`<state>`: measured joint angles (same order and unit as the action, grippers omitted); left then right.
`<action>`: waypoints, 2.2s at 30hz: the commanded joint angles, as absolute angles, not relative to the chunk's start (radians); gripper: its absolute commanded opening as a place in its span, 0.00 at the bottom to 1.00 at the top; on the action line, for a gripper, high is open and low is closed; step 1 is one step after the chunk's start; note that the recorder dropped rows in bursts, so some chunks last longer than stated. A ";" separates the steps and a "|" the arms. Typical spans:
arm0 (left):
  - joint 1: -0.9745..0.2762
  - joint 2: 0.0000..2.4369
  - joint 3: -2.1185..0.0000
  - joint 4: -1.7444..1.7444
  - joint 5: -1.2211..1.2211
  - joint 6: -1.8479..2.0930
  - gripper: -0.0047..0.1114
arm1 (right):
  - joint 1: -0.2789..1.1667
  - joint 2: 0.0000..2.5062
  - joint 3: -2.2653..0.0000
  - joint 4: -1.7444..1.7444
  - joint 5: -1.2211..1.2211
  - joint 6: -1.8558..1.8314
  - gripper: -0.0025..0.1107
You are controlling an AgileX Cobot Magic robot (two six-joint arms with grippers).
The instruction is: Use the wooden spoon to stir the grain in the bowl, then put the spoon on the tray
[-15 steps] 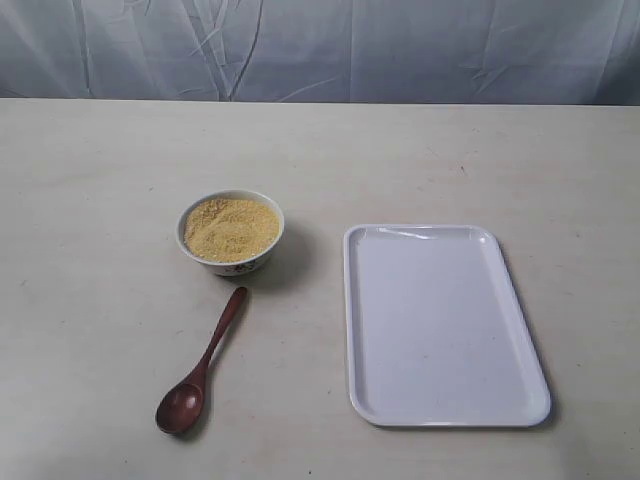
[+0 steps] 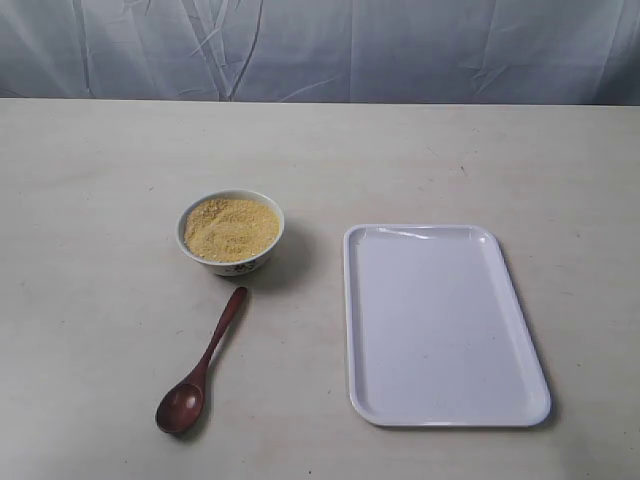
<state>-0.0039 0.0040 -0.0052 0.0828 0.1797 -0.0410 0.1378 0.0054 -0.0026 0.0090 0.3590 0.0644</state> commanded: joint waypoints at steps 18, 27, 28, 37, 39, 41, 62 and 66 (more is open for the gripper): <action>-0.002 0.000 0.000 0.053 -0.233 -0.077 0.04 | 0.140 0.000 0.000 0.008 0.352 0.063 0.02; -0.002 0.146 -0.174 0.124 -0.025 -0.180 0.04 | 0.140 0.000 0.000 0.008 0.352 0.063 0.02; -0.002 0.184 -0.220 0.148 0.046 -0.180 0.04 | 0.140 0.000 0.000 0.008 0.352 0.063 0.02; -0.024 0.685 -0.518 0.123 0.480 -0.026 0.04 | 0.140 0.000 0.000 0.008 0.352 0.063 0.02; -0.034 0.837 -0.564 0.119 0.552 -0.017 0.04 | 0.140 0.000 0.000 0.008 0.352 0.063 0.02; -0.068 1.034 -0.644 0.087 0.672 -0.015 0.04 | 0.140 0.000 0.000 0.008 0.352 0.063 0.02; -0.592 1.725 -0.885 -0.168 0.487 -0.072 0.28 | 0.140 0.000 0.000 0.008 0.352 0.063 0.02; -0.592 1.753 -0.885 -0.168 0.492 -0.072 0.39 | 0.140 0.000 0.000 0.008 0.352 0.063 0.02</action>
<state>-0.5851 1.7346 -0.8811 -0.1603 0.4953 -0.0748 0.1378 0.0054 -0.0026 0.0090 0.3590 0.0644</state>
